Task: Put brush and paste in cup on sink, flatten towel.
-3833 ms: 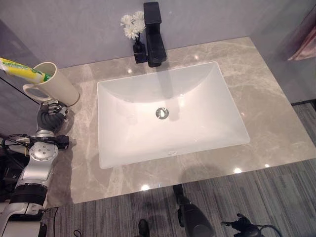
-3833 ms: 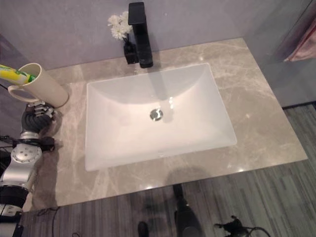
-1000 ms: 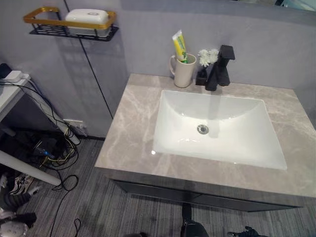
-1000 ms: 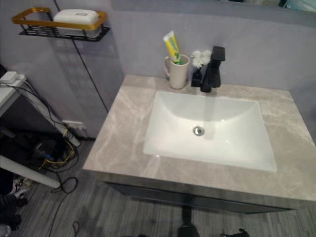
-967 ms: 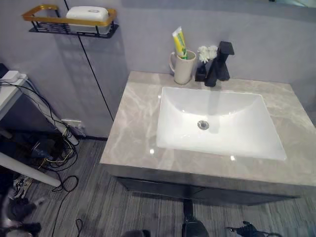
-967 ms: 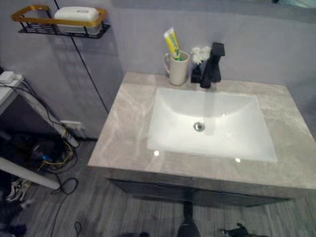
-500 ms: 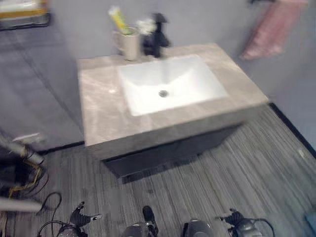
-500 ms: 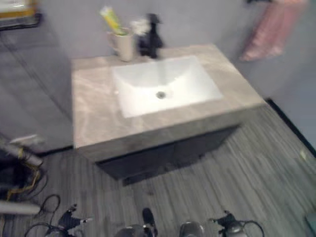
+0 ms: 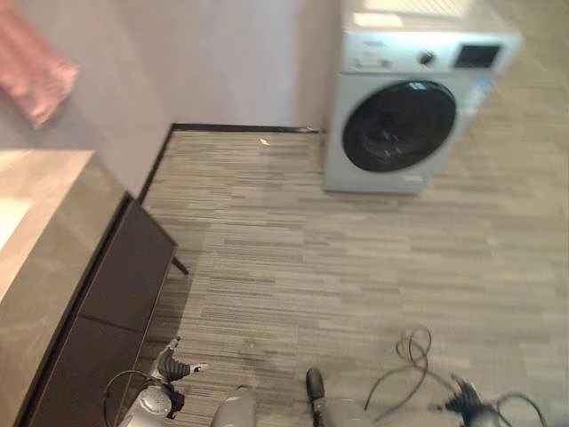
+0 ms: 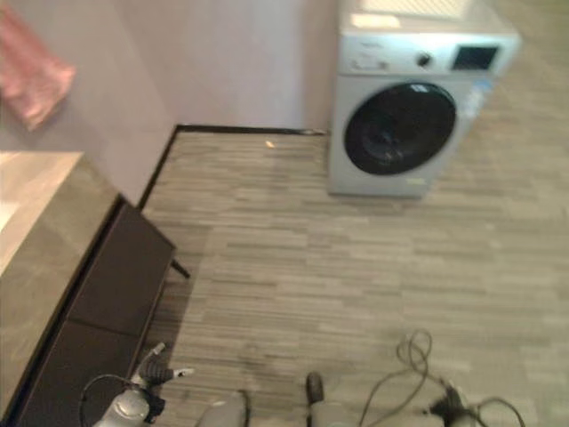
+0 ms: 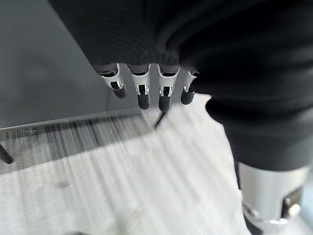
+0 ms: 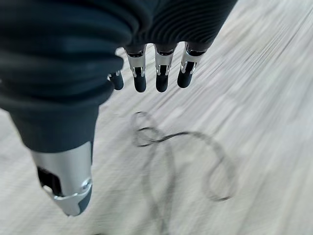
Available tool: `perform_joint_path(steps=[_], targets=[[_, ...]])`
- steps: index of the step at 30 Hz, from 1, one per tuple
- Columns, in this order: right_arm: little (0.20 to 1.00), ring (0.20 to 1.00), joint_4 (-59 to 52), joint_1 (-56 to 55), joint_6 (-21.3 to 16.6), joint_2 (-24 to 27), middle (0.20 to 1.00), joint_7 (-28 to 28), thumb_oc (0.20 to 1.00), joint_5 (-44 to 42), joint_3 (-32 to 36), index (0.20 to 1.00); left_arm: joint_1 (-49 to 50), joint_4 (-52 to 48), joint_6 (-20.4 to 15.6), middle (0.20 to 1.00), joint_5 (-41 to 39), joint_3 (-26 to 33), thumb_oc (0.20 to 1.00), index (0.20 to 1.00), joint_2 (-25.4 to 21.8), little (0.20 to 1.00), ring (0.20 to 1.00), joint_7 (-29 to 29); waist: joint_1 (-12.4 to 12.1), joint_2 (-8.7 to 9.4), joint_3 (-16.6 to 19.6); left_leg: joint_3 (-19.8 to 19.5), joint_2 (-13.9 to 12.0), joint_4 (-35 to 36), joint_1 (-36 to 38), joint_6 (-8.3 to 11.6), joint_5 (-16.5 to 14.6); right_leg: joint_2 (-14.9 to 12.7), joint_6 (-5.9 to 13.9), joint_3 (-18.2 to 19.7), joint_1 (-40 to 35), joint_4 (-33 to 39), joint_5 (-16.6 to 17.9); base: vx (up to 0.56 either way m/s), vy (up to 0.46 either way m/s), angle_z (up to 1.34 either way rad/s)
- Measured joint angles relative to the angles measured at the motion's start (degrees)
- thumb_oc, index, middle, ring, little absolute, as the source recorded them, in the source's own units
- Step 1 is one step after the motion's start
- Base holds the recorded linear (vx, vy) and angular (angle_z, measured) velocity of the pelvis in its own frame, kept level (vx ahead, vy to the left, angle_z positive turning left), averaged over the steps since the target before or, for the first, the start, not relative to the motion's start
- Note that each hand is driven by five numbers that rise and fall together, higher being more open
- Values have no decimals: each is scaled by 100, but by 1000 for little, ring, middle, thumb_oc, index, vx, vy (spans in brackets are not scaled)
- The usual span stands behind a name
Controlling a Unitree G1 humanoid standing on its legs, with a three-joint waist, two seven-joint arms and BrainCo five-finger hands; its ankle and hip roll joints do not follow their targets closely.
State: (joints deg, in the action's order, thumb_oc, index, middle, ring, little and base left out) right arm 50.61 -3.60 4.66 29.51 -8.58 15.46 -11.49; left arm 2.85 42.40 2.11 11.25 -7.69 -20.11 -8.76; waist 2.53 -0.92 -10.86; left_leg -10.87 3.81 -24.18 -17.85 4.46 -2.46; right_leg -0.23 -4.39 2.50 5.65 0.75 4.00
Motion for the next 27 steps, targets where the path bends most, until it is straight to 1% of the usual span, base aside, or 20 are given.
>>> perform_joint_path(steps=[1, 3, 4, 6, 7, 9, 10, 12, 13, 14, 15, 16, 17, 20, 21, 22, 23, 24, 25, 27], targets=[[1000, 1000, 5, 5, 6, -56, 1000, 0, 1000, -10, 2, 1000, -133, 119, -29, 1000, -16, -26, 1000, 1000, 11, 1000, 1000, -25, 46, -24, 5, 245, 39, 192, -138, -52, -39, -4, -40, -147, -81, 97, -29, 133, 59, -12], [1000, 1000, -6, 30, 12, -173, 1000, -6, 1000, -79, 24, 1000, -420, 269, -40, 1000, -16, -109, 1000, 1000, -21, 1000, 1000, -68, -13, 44, -41, 577, 51, 868, -149, 53, 56, -4, -118, -270, -86, 92, -84, 111, 54, -8], [1000, 1000, -15, 44, 7, -231, 1000, -10, 1000, -147, 53, 1000, -478, 257, -42, 1000, -17, -110, 1000, 1000, -27, 1000, 1000, -110, -22, 48, -45, 670, 2, 1109, -127, 39, 119, 33, -121, -290, -183, 145, -76, 152, 120, -12], [1000, 1000, -40, 34, 7, -266, 1000, -13, 1000, -211, 123, 1000, -485, 262, -39, 1000, -18, -156, 1000, 1000, -23, 1000, 1000, -119, -37, 34, -47, 831, -104, 1203, 24, -77, 171, 98, -82, -214, -293, 182, -99, 198, 170, -28], [1000, 1000, 25, 77, -9, -315, 1000, -51, 1000, -358, 259, 1000, -459, 406, -25, 1000, -23, -219, 1000, 1000, 19, 1000, 1000, -127, -87, -10, -22, 1019, -205, 1342, 430, -205, 114, 144, -6, -21, -382, 171, -167, 153, 135, -45], [1000, 1000, 47, 82, -3, -285, 1000, -125, 1000, -451, 383, 1000, -314, 364, -12, 1000, -37, -248, 1000, 1000, 65, 1000, 1000, -129, -48, -198, 26, 973, -294, 1827, 861, -321, 196, 278, 209, -14, -377, 124, -165, 106, 115, -31], [1000, 1000, 167, 156, 31, -412, 1000, -139, 1000, -532, 527, 1000, -312, 364, 18, 1000, -127, -240, 1000, 1000, -1, 1000, 1000, -150, -53, -226, -39, 1047, -284, 2193, 1073, -566, 538, 237, 320, 20, -291, -153, -247, 72, 105, -22], [1000, 1000, 145, 185, 18, -484, 1000, -139, 1000, -588, 527, 1000, -284, 367, 60, 1000, -178, -207, 1000, 1000, -40, 1000, 1000, -169, -91, -202, -70, 1169, -253, 2337, 1198, -647, 567, 188, 553, 18, -75, -644, -435, 42, 76, -33], [1000, 1000, 148, 284, 14, -530, 1000, -137, 1000, -679, 522, 1000, -289, 369, 64, 1000, -182, -209, 1000, 1000, -96, 1000, 1000, -170, -157, -177, -120, 1297, -259, 2414, 1296, -670, 562, 180, 799, -18, 207, -1246, -599, 15, 76, -38], [1000, 1000, 148, 330, 10, -554, 1000, -137, 1000, -688, 522, 1000, -292, 369, 64, 1000, -182, -209, 1000, 1000, -142, 1000, 1000, -176, -161, -147, -139, 1308, -242, 2445, 1349, -689, 551, 151, 950, -47, 330, -1552, -700, 15, 74, -24], [1000, 1000, 143, 359, 10, -573, 1000, -137, 1000, -692, 521, 1000, -303, 369, 64, 1000, -182, -212, 1000, 1000, -190, 1000, 1000, -182, -149, -113, -171, 1293, -210, 2446, 1383, -705, 554, 120, 1044, -94, 406, -1762, -762, 39, 53, -4], [1000, 1000, 69, 395, 11, -615, 1000, -138, 1000, -695, 524, 1000, -357, 358, 68, 1000, -182, -208, 1000, 1000, -322, 1000, 1000, -228, -169, -4, -222, 1339, -190, 2464, 1411, -769, 509, -42, 1088, -353, 685, -2150, -993, 70, 13, -1], [1000, 1000, 5, 397, 9, -629, 1000, -137, 1000, -696, 524, 1000, -338, 360, 73, 1000, -182, -204, 1000, 1000, -354, 1000, 1000, -227, -190, 7, -219, 1343, -182, 2450, 1378, -773, 506, -130, 1088, -468, 700, -2112, -993, 98, 8, -14], [1000, 1000, -21, 416, 5, -679, 1000, -138, 1000, -805, 530, 1000, -267, 398, 167, 1000, -181, -150, 1000, 1000, -408, 1000, 1000, -227, -196, 84, -216, 1417, -171, 2448, 1392, -809, 486, -408, 1136, -645, 632, -1338, -889, 118, 0, -11], [1000, 1000, -5, 362, 10, -695, 1000, -137, 1000, -812, 526, 1000, -256, 398, 177, 1000, -181, -145, 1000, 1000, -408, 1000, 1000, -229, -192, 124, -205, 1384, -140, 2445, 1423, -793, 453, -424, 1120, -587, 551, -1140, -775, 149, -20, 23], [1000, 1000, 8, 247, 7, -783, 1000, -134, 1000, -813, 521, 1000, -251, 393, 178, 1000, -183, -118, 1000, 1000, -420, 1000, 1000, -227, -188, 239, -197, 1313, -56, 2442, 1522, -768, 430, -472, 1083, -571, 276, -722, -563, 95, -11, 30], [1000, 1000, 80, 182, 10, -823, 1000, -129, 1000, -813, 521, 1000, -234, 392, 177, 1000, -186, -95, 1000, 1000, -395, 1000, 1000, -228, -196, 295, -200, 1294, -42, 2468, 1609, -705, 375, -516, 953, -602, 96, -536, -251, 173, -7, 25], [1000, 1000, 160, 180, 10, -844, 1000, -123, 1000, -813, 521, 1000, -210, 354, 175, 1000, -200, -72, 1000, 1000, -354, 1000, 1000, -227, -196, 270, -174, 1294, -82, 2491, 1660, -680, 366, -459, 966, -621, -33, -371, -176, 108, 16, -2], [1000, 1000, 179, 175, 10, -850, 1000, -123, 1000, -814, 522, 1000, -132, 322, 164, 1000, -235, -46, 1000, 1000, -314, 1000, 1000, -226, -197, 268, -135, 1306, -151, 2473, 1675, -604, 311, -386, 912, -616, -187, -100, -64, 157, 38, -9], [1000, 1000, 204, 224, 14, -838, 1000, -123, 1000, -825, 539, 1000, -105, 301, 165, 1000, -243, -40, 1000, 1000, -289, 1000, 1000, -221, -201, 260, -100, 1312, -191, 2476, 1660, -583, 306, -321, 870, -622, -282, 136, 38, 107, 57, -3]])
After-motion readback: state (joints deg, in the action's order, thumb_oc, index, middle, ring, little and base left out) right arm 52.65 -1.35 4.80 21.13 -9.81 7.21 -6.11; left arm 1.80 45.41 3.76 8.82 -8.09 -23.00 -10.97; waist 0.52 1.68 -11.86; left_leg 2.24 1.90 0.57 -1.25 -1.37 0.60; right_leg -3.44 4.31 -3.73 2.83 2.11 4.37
